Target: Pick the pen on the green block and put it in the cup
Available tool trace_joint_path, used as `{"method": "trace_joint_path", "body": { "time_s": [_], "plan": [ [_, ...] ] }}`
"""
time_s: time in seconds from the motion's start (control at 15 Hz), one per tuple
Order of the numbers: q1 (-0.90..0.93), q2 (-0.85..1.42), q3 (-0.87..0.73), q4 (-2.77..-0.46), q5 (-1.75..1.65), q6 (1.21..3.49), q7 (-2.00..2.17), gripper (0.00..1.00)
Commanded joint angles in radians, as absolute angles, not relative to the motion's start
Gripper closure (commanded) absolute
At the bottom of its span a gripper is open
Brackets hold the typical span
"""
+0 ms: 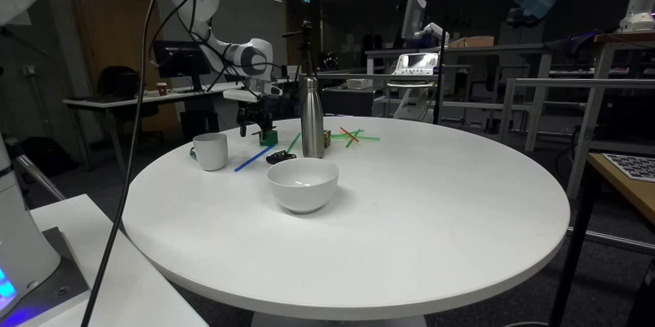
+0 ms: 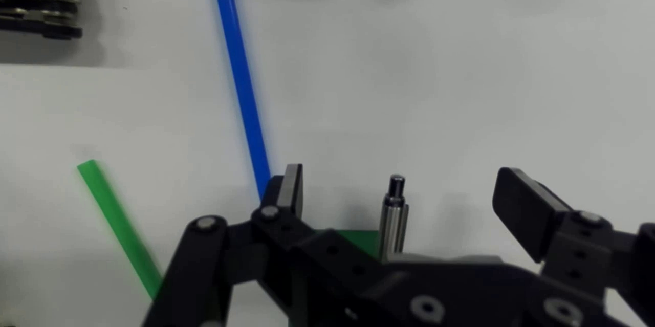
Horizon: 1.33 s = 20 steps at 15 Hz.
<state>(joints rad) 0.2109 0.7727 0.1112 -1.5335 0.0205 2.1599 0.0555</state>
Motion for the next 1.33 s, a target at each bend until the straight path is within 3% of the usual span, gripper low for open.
{"method": "trace_joint_path", "body": {
  "time_s": [0.0, 0.6, 0.67, 0.73, 1.27],
  "plan": [
    [0.230, 0.789, 0.096, -1.480, -0.002, 2.115, 0.086, 0.00],
    [0.231, 0.786, 0.095, -1.476, -0.002, 2.115, 0.088, 0.00],
    [0.229, 0.788, 0.097, -1.473, 0.001, 2.112, 0.084, 0.25],
    [0.230, 0.788, 0.096, -1.472, -0.001, 2.110, 0.085, 0.26],
    [0.233, 0.799, 0.098, -1.463, -0.002, 2.093, 0.082, 0.88]
  ]
}}
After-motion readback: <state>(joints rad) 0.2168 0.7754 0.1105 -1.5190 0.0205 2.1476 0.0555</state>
